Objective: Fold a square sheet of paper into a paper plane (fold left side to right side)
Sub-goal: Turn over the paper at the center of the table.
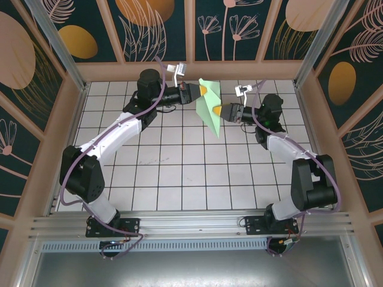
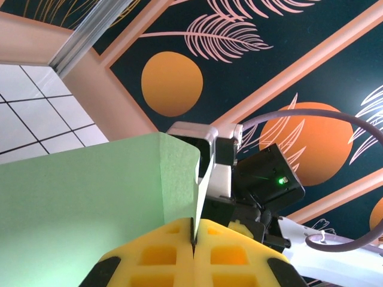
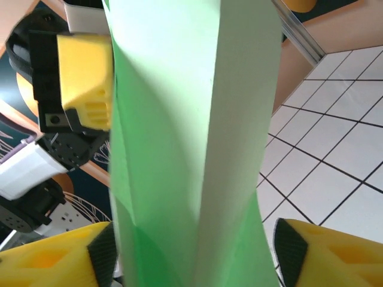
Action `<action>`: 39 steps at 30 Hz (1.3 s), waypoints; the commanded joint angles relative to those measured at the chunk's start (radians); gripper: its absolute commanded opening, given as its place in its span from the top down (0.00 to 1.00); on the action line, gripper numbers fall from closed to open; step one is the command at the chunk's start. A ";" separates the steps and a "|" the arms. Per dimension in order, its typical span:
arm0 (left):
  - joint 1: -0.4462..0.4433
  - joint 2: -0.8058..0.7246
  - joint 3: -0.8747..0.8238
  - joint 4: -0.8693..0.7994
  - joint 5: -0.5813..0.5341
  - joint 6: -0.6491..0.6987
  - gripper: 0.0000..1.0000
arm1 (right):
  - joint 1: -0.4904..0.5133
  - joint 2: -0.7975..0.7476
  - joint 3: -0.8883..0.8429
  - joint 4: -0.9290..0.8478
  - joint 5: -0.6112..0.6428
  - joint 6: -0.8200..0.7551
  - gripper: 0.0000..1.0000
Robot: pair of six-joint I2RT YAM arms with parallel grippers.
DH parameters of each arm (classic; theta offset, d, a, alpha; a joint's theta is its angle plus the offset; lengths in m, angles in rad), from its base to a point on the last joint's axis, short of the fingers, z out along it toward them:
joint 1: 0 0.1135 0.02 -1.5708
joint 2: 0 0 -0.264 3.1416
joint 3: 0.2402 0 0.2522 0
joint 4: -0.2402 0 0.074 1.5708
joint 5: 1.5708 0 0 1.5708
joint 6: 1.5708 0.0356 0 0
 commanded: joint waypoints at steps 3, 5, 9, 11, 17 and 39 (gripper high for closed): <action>0.002 -0.003 -0.013 0.041 0.012 -0.016 0.98 | 0.002 -0.014 0.030 -0.030 -0.025 -0.049 0.42; 0.002 0.002 -0.013 0.039 0.011 -0.017 0.98 | 0.003 -0.023 0.036 -0.074 -0.019 -0.079 0.48; 0.001 0.011 -0.009 0.031 0.013 -0.017 0.94 | 0.004 -0.032 0.054 -0.140 -0.007 -0.118 0.65; 0.002 0.012 0.000 0.014 0.009 -0.005 0.91 | 0.005 -0.039 0.074 -0.209 0.004 -0.160 0.78; 0.007 0.014 0.043 -0.110 -0.043 0.085 0.60 | 0.007 -0.104 0.092 -0.434 0.080 -0.312 0.89; 0.070 -0.539 -0.416 -0.278 -0.599 0.187 0.37 | 0.549 0.018 0.500 -1.661 1.789 -0.564 0.93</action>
